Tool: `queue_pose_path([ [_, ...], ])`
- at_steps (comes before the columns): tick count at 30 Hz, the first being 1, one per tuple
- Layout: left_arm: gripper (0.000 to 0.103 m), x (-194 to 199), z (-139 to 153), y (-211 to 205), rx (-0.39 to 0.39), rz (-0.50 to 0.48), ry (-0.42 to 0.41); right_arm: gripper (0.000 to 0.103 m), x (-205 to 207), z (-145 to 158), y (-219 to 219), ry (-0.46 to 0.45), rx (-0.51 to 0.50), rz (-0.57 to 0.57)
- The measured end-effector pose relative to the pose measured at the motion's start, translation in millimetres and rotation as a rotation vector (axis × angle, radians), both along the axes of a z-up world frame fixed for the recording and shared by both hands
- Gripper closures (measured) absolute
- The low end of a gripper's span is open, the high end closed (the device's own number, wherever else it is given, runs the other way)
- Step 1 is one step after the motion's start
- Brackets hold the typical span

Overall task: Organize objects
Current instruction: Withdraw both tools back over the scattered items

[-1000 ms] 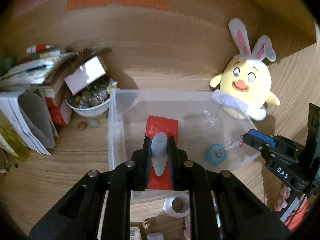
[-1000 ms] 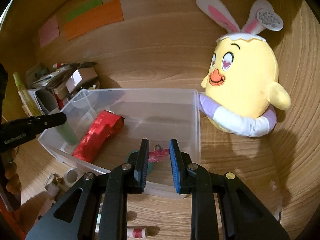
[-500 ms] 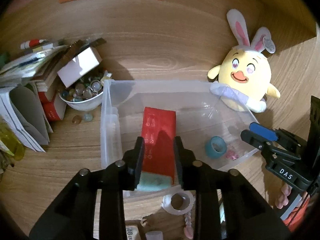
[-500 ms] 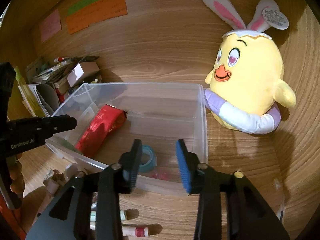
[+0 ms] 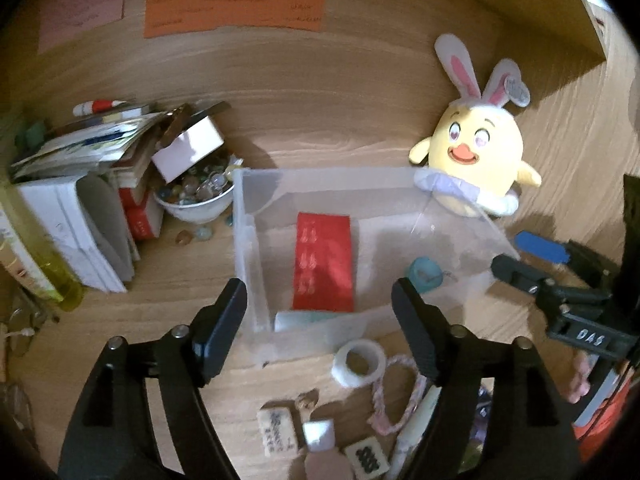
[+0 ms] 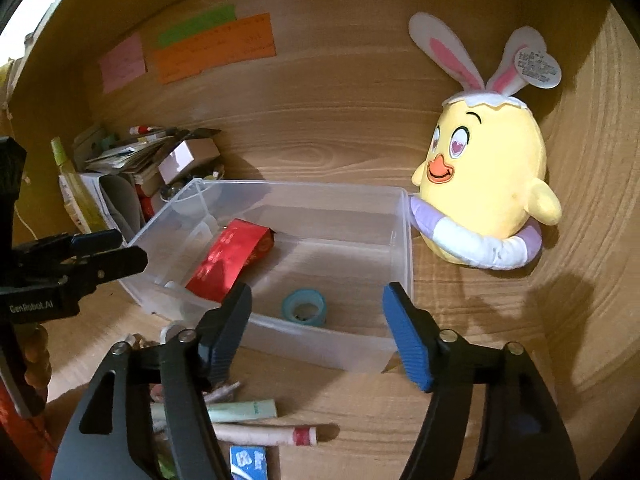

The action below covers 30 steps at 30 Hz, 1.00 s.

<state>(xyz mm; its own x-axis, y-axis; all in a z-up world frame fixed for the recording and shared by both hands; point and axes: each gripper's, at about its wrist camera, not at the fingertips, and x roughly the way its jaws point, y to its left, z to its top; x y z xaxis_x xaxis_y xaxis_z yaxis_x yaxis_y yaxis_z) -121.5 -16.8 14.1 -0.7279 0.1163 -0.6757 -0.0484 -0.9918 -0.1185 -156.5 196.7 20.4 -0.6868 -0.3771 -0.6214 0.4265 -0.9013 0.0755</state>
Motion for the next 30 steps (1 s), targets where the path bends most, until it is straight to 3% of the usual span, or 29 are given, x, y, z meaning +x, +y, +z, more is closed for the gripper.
queue_pose_path([
  [5,0.014,18,-6,-3,-0.007,0.014,-0.014,0.033,14,-3,-1,-0.013,-0.005,0.01],
  [17,0.012,62,-26,0,0.024,0.017,-0.077,0.032,58,-23,0,-0.06,0.02,0.048],
  [30,0.01,104,-36,53,0.046,-0.093,-0.118,0.032,89,-43,20,-0.099,0.021,0.046],
])
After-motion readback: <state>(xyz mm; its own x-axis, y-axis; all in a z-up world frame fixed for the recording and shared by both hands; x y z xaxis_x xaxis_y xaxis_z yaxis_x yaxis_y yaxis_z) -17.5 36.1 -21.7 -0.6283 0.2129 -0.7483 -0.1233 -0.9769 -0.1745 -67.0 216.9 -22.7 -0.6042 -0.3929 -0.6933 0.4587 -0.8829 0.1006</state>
